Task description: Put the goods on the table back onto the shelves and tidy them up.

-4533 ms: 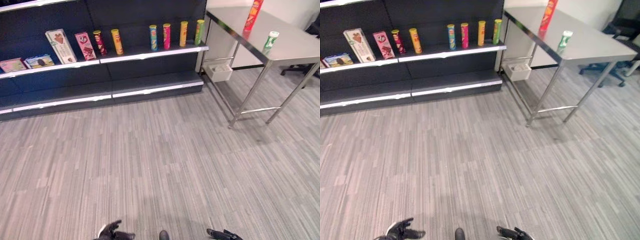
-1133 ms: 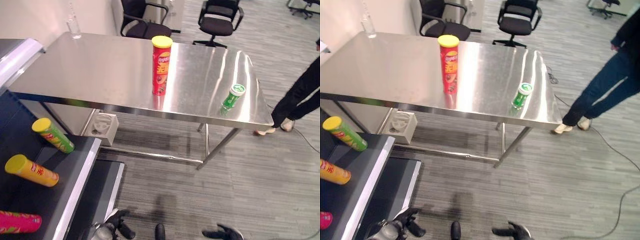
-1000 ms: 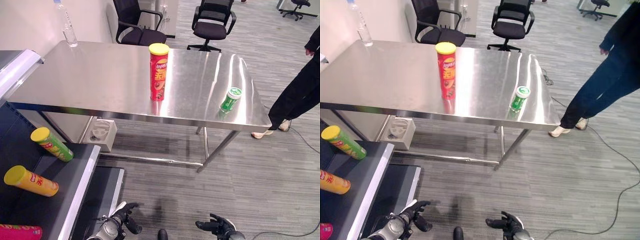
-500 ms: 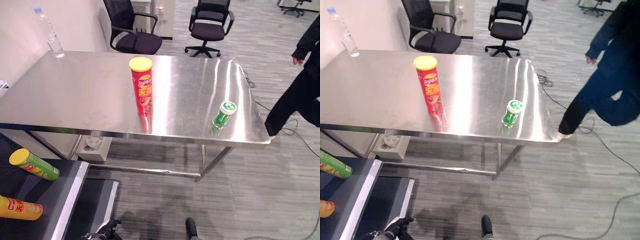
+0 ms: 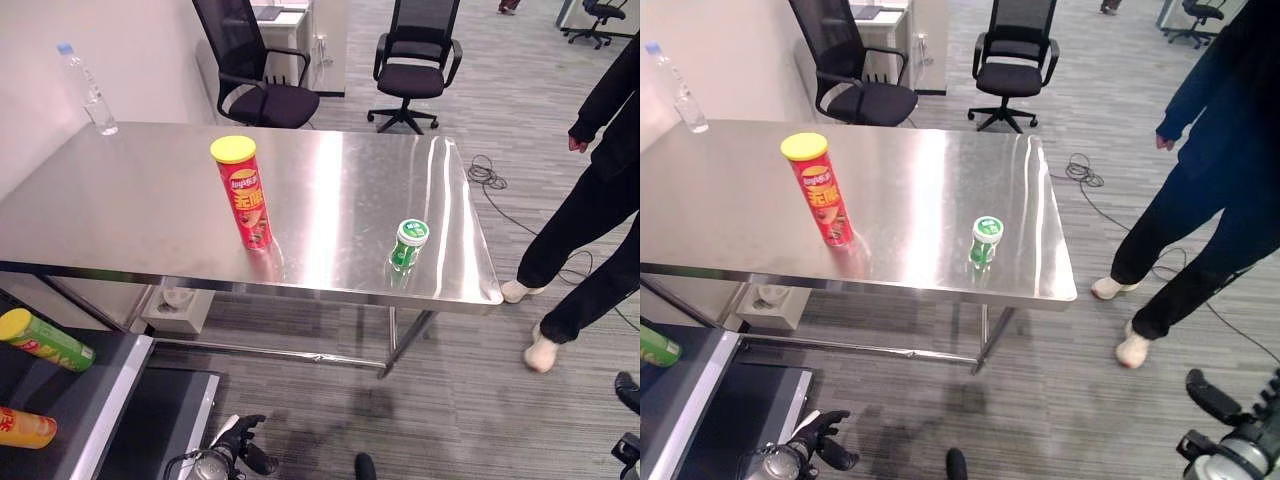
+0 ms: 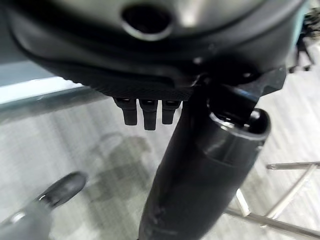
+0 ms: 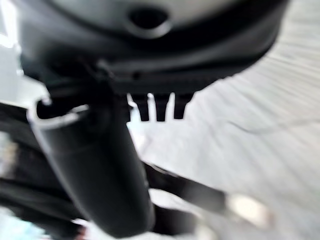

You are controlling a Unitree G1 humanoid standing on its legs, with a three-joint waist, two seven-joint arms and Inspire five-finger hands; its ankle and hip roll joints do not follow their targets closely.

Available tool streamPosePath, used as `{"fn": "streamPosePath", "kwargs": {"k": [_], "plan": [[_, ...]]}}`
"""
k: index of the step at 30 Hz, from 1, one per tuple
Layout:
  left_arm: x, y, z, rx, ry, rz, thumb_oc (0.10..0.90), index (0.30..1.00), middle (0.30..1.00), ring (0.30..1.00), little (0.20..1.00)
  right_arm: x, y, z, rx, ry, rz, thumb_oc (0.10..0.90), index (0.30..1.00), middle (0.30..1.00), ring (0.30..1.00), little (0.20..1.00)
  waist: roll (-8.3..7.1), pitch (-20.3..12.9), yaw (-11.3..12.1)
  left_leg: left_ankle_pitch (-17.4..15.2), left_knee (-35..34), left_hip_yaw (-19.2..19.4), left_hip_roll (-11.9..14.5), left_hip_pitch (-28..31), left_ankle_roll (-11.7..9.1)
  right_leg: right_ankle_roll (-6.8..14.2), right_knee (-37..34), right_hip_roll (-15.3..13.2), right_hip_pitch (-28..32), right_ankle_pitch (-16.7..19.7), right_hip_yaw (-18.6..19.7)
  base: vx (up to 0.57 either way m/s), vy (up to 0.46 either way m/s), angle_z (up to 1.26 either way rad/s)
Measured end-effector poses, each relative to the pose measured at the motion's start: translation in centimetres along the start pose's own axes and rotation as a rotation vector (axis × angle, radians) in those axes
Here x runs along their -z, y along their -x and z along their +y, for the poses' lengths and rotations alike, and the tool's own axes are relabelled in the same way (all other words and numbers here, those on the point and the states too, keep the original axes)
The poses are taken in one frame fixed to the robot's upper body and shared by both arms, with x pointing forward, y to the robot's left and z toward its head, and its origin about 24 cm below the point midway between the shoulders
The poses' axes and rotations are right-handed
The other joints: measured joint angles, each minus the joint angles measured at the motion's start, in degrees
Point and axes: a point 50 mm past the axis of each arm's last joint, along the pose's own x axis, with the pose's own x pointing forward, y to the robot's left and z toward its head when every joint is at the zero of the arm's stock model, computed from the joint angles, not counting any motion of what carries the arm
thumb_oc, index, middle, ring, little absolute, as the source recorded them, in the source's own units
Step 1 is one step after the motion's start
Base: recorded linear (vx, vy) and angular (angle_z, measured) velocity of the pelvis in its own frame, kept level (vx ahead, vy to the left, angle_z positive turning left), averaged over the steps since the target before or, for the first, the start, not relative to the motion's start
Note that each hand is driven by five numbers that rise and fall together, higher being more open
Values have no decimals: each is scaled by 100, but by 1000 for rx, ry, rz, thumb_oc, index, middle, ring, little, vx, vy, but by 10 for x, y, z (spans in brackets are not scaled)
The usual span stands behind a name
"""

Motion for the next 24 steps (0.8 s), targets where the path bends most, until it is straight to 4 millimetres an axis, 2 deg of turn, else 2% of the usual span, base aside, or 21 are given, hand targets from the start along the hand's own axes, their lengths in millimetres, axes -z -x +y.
{"fn": "streamPosePath", "kwargs": {"k": [1, 2, 4, 5, 7, 8, 10, 13, 15, 17, 19, 21, 24], "plan": [[-1, 0, -3, 9, -4, -2, 800, 900, 900, 900, 900, -9, 1, -4, 15, 14, -52, 800, 900, 900, 900, 900, 37, 63, -84, 6, 61, 125, 2, -54, -9, -3, 0, -51, 51, -2, -105, -6, -16, 76], [-1, 0, -9, 24, -19, -7, 800, 900, 900, 900, 900, -26, 1, -9, 24, 57, -143, 800, 900, 900, 900, 900, 139, 103, -206, 50, 52, 698, 157, -73, -69, 11, 38, -72, 98, -47, -230, 39, -12, 56], [-1, 1, -10, 26, -21, -10, 800, 900, 900, 900, 900, -40, 2, -10, 21, 77, -221, 800, 900, 900, 900, 900, 204, 134, -234, 133, 4, 987, 191, -23, -142, 35, 38, -97, 139, -79, -251, 42, -4, 16], [4, 3, -12, 25, -16, -3, 800, 900, 900, 900, 900, -69, 5, -6, -18, 115, -371, 800, 900, 900, 900, 900, 274, 147, -261, 197, -69, 1096, 123, 86, -136, 118, 0, -146, 159, -81, -204, 16, -9, -8], [8, 4, -10, 19, -16, 5, 800, 900, 900, 900, 900, -103, 7, 2, -71, 150, -539, 800, 900, 900, 900, 900, 278, 150, -286, 189, -121, 1102, 59, 153, -98, 172, -3, -186, 193, -99, -150, 36, -8, -6], [8, 4, -9, 15, -15, 3, 800, 900, 900, 900, 900, -113, 8, 6, -91, 151, -585, 800, 900, 900, 900, 900, 261, 154, -254, 186, -125, 1104, 52, 169, -92, 186, -5, -193, 207, -109, -143, 58, -30, -7], [6, 3, -6, 18, -52, -3, 800, 900, 900, 900, 900, -149, 14, 26, -219, 94, -733, 800, 900, 900, 900, 900, 192, 189, -260, 178, -129, 1097, 44, 205, -82, 193, -4, -198, 243, -112, -142, 34, -32, -1], [-8, -1, -1, 11, -79, -37, 800, 900, 900, 900, 900, -172, 21, 56, -381, 54, -824, 800, 900, 900, 900, 900, 69, 219, -112, 193, -127, 1043, 79, 209, -104, 192, -4, -176, 271, -114, -202, 33, -27, 7], [-14, -2, -1, 20, -98, -56, 800, 900, 900, 900, 900, -175, 23, 70, -467, 73, -840, 800, 900, 900, 900, 900, 13, 209, -8, 217, -126, 955, 96, 207, -127, 191, -4, -172, 296, -122, -300, 25, -21, 22], [-22, -3, 0, 30, -109, -87, 800, 900, 900, 900, 900, -171, 25, 85, -565, 115, -822, 800, 900, 900, 900, 900, -38, 184, 219, 229, -123, 936, 114, 227, -141, 188, -3, -159, 327, -131, -323, 24, -21, 15], [-24, -3, 1, 27, -110, -94, 800, 900, 900, 900, 900, -165, 24, 96, -614, 133, -793, 800, 900, 900, 900, 900, -44, 180, 318, 231, -108, 856, 116, 220, -144, 191, -2, -164, 349, -136, -361, 29, -19, 17], [-17, -2, 2, 25, -107, -76, 800, 900, 900, 900, 900, -157, 24, 107, -661, 159, -756, 800, 900, 900, 900, 900, -36, 176, 353, 240, -97, 728, 116, 203, -147, 197, 2, -175, 408, -144, -467, 22, -13, 25], [-7, 0, 4, 22, -110, -47, 800, 900, 900, 900, 900, -153, 25, 110, -686, 177, -735, 800, 900, 900, 900, 900, -19, 167, 383, 240, -79, 669, 118, 208, -147, 199, -3, -180, 454, -145, -468, 13, -5, 12]]}}
